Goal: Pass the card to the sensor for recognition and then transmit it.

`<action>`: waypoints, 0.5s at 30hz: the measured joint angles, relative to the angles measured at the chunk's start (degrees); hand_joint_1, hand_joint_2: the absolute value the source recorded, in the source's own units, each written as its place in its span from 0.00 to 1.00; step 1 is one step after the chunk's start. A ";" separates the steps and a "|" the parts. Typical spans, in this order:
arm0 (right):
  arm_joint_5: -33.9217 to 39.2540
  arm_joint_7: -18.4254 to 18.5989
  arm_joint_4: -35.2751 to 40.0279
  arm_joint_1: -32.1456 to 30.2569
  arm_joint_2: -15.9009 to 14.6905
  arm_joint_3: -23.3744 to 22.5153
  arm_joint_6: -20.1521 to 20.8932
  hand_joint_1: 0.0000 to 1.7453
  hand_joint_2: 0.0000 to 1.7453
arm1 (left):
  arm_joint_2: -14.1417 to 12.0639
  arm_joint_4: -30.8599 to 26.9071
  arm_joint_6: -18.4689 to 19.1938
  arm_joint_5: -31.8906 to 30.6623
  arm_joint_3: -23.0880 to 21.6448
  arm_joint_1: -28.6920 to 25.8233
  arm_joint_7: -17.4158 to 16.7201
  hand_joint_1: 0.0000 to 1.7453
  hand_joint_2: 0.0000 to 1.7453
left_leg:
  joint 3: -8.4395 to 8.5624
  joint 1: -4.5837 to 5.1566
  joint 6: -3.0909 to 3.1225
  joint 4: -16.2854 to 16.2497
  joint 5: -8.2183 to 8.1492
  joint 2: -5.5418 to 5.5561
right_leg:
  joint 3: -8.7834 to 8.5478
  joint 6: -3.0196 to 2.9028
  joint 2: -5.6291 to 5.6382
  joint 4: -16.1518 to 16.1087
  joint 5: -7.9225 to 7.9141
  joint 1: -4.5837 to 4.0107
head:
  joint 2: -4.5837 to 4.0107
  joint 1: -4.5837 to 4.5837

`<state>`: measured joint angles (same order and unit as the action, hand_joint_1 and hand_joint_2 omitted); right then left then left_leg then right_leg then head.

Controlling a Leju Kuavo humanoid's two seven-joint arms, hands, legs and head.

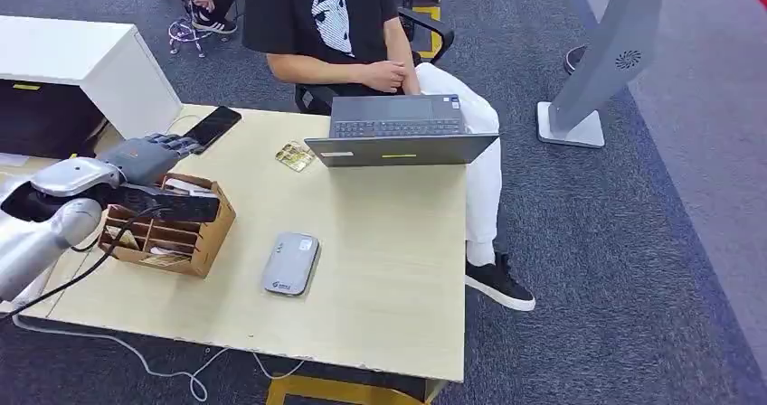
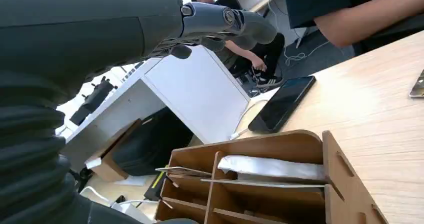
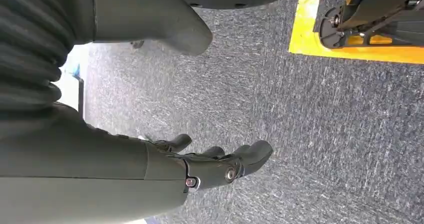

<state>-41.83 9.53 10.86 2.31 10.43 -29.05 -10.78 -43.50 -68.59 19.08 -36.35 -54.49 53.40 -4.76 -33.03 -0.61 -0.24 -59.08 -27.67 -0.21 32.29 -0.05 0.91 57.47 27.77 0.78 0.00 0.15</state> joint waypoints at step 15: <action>0.13 -0.11 0.00 -0.01 0.00 -0.24 0.13 0.00 1.00 | -0.59 -0.59 1.31 0.79 0.30 0.03 0.83 0.00 1.00 | 0.00 0.00 0.00 0.00 0.00 -0.01 | -0.01 0.00 0.01 0.00 0.00 0.00 | 0.00 0.00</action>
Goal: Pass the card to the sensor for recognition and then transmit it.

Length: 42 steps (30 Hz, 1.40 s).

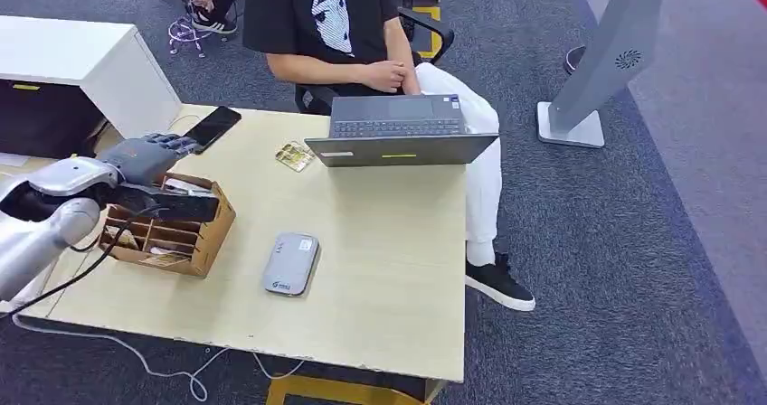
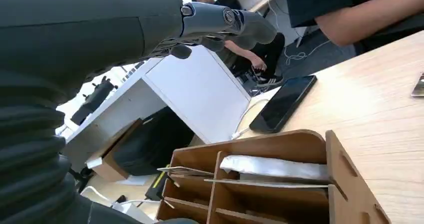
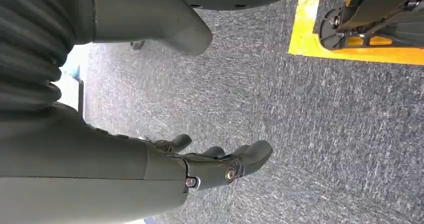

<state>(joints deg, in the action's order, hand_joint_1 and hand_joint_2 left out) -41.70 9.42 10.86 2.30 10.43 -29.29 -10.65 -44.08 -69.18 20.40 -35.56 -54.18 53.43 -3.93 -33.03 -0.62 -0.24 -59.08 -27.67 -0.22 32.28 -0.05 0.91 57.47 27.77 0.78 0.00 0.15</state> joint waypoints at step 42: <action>-2.19 0.20 0.00 0.02 0.11 -1.73 -0.28 0.00 1.00 | -4.00 -4.17 -0.79 0.52 0.05 -4.12 -0.20 0.00 1.00 | -0.01 0.00 0.00 0.00 0.00 0.03 | 0.01 0.00 -0.01 0.00 0.00 0.00 | 0.00 0.00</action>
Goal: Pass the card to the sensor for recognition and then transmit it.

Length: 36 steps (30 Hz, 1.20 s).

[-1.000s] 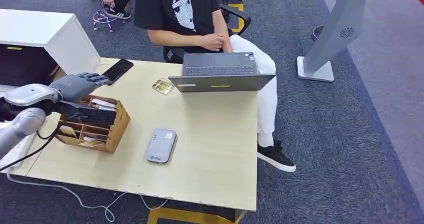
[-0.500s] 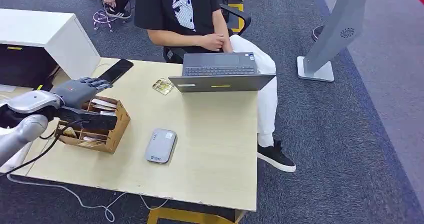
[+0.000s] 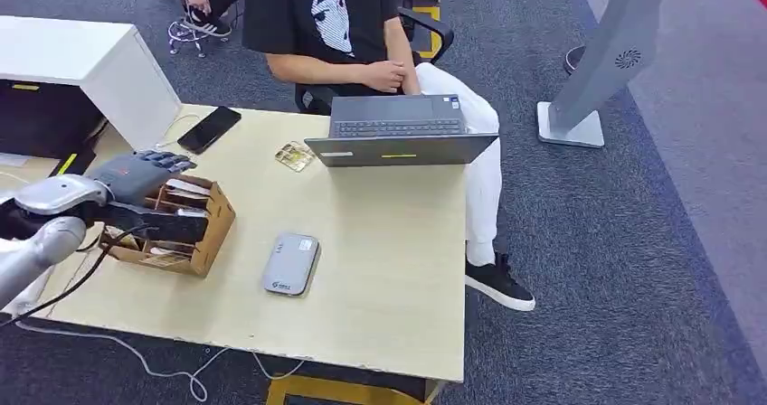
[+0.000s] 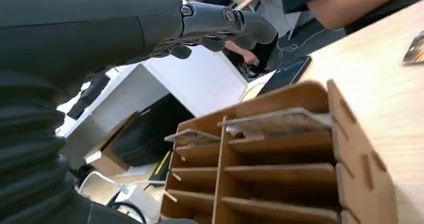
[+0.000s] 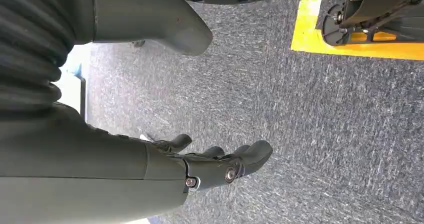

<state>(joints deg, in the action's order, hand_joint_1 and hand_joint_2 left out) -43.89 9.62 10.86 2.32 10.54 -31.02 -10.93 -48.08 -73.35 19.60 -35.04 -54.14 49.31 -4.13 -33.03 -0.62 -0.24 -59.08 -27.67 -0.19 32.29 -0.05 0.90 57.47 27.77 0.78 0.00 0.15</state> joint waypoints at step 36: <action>-2.21 -0.52 0.00 0.33 0.24 -1.66 0.55 0.00 1.00 | 11.56 14.47 -13.14 -12.24 11.11 -6.63 0.07 0.00 1.00 | 0.00 0.02 0.00 -0.02 0.00 0.03 | 0.00 0.01 -0.04 -0.01 -0.01 0.02 | 0.00 0.00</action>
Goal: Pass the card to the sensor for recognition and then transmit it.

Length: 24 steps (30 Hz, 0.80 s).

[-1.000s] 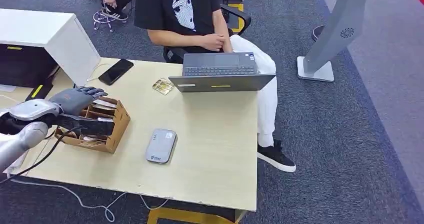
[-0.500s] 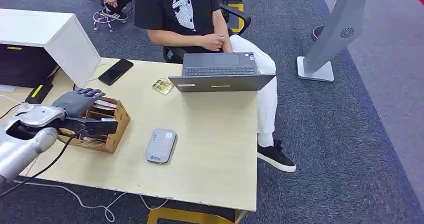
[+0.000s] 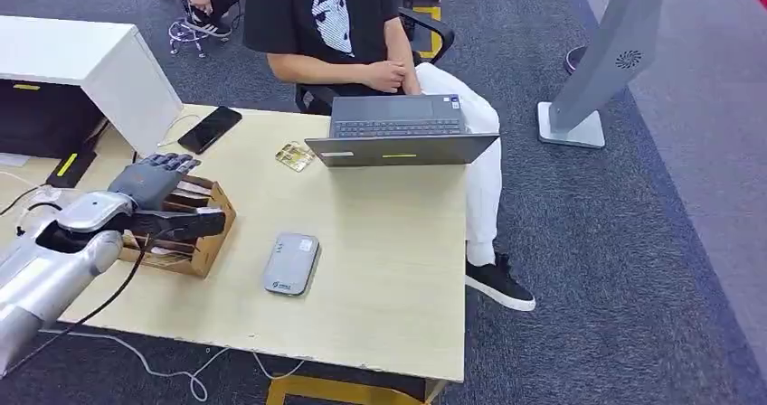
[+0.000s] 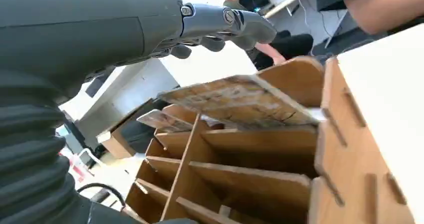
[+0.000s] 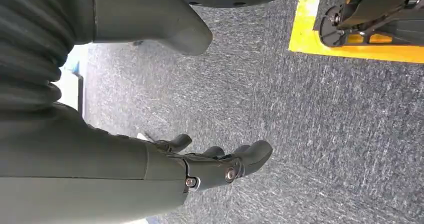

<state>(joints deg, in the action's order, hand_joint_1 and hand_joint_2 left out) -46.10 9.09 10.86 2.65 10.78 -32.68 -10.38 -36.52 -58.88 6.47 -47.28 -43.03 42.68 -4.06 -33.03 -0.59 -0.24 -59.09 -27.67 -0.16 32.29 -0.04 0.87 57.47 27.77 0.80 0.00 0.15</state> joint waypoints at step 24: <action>-0.04 -0.70 0.00 0.10 0.04 -1.60 -0.02 0.00 1.00 | 4.83 0.35 -1.29 -2.58 4.24 -0.96 0.57 0.00 1.00 | -0.01 0.00 0.00 0.00 0.00 0.04 | -0.01 0.00 -0.06 0.00 0.00 0.00 | 0.00 -0.02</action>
<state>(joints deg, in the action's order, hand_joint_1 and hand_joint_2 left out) -46.14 8.39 10.86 2.75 10.82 -34.27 -10.40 -31.69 -58.53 5.18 -49.86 -38.80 41.72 -3.50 -33.04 -0.60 -0.24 -59.09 -27.67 -0.12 32.28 -0.04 0.81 57.47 27.77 0.80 0.00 0.13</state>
